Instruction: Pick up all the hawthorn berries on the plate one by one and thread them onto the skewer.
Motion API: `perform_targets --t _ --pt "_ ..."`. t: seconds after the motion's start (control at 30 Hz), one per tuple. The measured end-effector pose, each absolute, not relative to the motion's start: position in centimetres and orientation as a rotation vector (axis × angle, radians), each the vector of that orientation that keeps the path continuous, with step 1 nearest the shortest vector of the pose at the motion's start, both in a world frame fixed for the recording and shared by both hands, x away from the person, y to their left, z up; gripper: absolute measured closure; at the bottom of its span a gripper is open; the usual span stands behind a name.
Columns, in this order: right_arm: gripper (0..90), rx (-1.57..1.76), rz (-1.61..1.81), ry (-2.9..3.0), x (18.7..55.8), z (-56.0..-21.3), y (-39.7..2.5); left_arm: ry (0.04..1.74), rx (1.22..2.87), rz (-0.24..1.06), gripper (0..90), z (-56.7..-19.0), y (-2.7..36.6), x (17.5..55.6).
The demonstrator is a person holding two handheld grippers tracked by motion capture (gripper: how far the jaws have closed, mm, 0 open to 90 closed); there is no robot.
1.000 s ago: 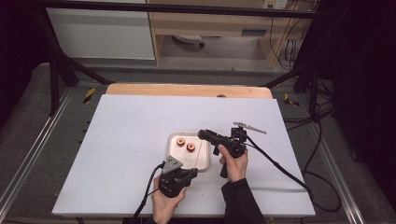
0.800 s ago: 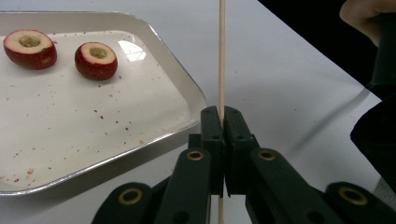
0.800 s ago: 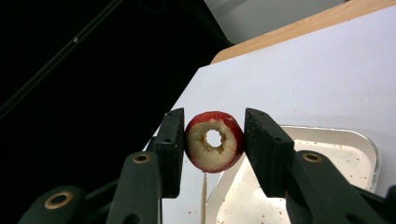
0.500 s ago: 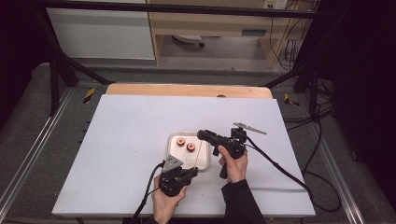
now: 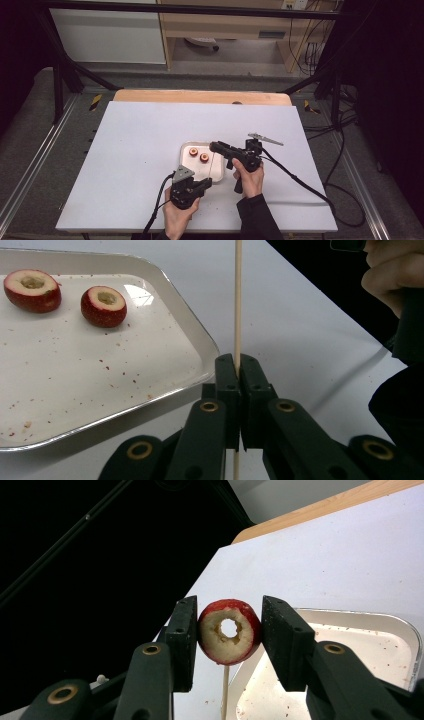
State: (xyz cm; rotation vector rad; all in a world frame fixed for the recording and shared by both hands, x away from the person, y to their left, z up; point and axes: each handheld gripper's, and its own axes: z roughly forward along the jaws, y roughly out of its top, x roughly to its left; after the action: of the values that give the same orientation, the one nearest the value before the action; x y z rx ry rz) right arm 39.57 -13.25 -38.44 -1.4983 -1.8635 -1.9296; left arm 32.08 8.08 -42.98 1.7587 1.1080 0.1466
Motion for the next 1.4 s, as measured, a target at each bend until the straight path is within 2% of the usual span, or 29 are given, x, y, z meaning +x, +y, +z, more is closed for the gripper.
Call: perform_targets --t 0.27,0.43,0.77,1.4 --pt "60.0 -1.498 -1.952 -1.882 39.1 -38.4 -13.2 1.109 1.737 0.154 88.4 -43.1 7.8 32.0" --pt "60.0 -1.479 -2.004 -1.915 38.8 -38.5 -13.3 1.125 1.675 0.065 88.3 -43.1 7.9 31.9" --pt "60.4 -1.472 -2.070 -1.860 38.2 -38.8 -13.5 1.143 1.573 0.097 88.4 -42.6 7.5 31.4" --pt "60.2 -1.401 -1.889 -2.000 37.1 -40.7 -12.3 1.107 1.702 0.191 88.4 -41.5 7.8 33.6"
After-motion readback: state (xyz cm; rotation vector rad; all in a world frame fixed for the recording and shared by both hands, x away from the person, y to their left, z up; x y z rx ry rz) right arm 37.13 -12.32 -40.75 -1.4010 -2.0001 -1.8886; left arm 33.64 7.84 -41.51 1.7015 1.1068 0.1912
